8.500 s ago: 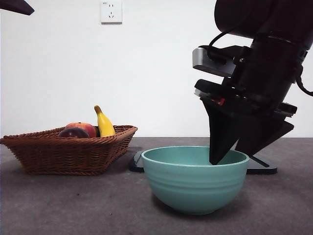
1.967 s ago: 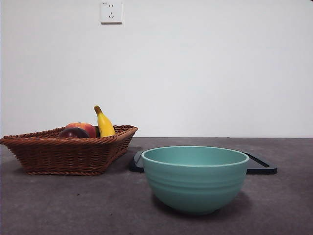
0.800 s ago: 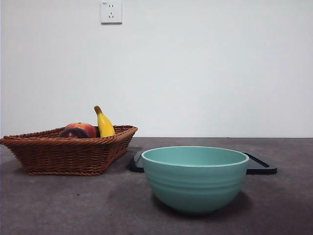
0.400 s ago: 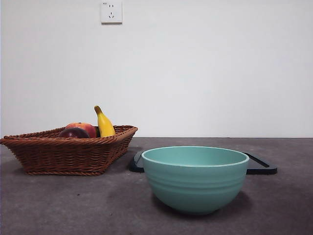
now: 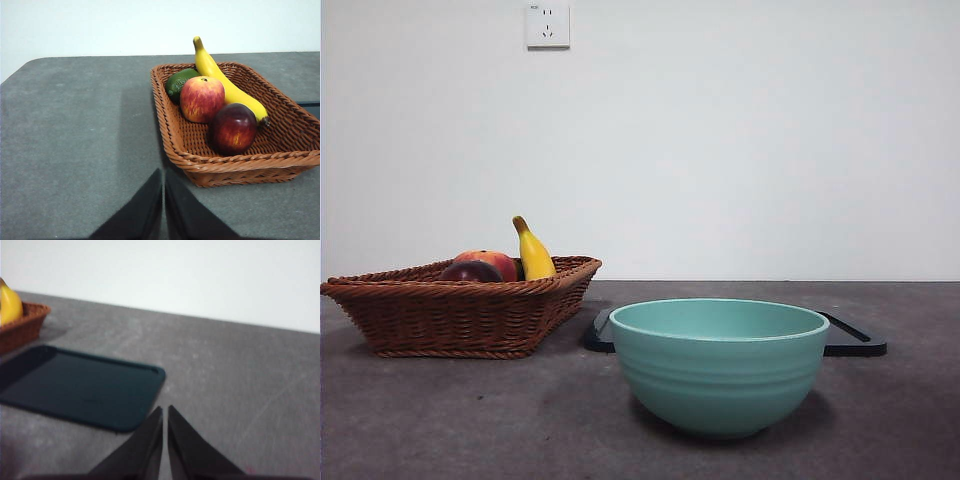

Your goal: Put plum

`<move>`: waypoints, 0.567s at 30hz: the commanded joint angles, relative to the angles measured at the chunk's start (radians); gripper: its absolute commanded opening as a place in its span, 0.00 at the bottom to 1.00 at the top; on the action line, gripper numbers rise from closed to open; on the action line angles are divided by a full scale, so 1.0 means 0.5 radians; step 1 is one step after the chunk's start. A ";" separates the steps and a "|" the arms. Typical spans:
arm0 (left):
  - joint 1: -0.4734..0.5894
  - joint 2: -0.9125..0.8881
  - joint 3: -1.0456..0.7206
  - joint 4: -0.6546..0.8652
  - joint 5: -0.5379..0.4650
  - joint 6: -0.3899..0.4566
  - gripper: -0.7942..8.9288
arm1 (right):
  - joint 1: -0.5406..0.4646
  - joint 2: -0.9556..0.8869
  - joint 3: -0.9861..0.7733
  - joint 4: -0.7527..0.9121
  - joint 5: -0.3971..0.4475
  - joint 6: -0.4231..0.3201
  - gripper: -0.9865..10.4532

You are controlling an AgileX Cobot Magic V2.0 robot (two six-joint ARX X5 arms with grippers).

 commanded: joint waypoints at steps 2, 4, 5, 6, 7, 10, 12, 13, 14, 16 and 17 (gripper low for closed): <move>0.000 -0.005 -0.041 -0.014 0.025 0.015 0.09 | 0.001 -0.003 -0.010 -0.123 0.095 0.034 0.09; 0.000 -0.005 -0.041 -0.013 0.025 0.015 0.09 | 0.002 -0.003 -0.010 -0.137 0.134 0.056 0.09; 0.000 -0.005 -0.041 -0.013 0.025 0.015 0.09 | 0.001 -0.003 -0.010 -0.139 0.139 0.060 0.09; 0.000 -0.005 -0.041 -0.014 0.025 0.015 0.09 | 0.001 -0.003 -0.010 -0.141 0.140 0.061 0.09; 0.000 -0.005 -0.041 -0.013 0.026 0.015 0.09 | 0.001 -0.003 -0.010 -0.141 0.142 0.063 0.09; 0.000 -0.005 -0.041 -0.014 0.025 0.015 0.09 | 0.001 -0.003 -0.010 -0.141 0.148 0.071 0.09; 0.000 -0.005 -0.041 -0.014 0.025 0.015 0.09 | 0.001 -0.003 -0.010 -0.135 0.144 0.075 0.09; 0.000 -0.005 -0.041 -0.014 0.025 0.015 0.09 | 0.001 -0.003 -0.010 -0.127 0.144 0.075 0.09; 0.000 -0.005 -0.041 -0.013 0.025 0.015 0.09 | 0.001 -0.003 -0.009 -0.115 0.144 0.075 0.09; 0.000 -0.005 -0.041 -0.014 0.025 0.015 0.09 | 0.001 -0.003 -0.008 -0.110 0.144 0.075 0.09; 0.000 -0.005 -0.041 -0.013 0.025 0.015 0.09 | 0.001 -0.003 -0.008 -0.111 0.144 0.075 0.09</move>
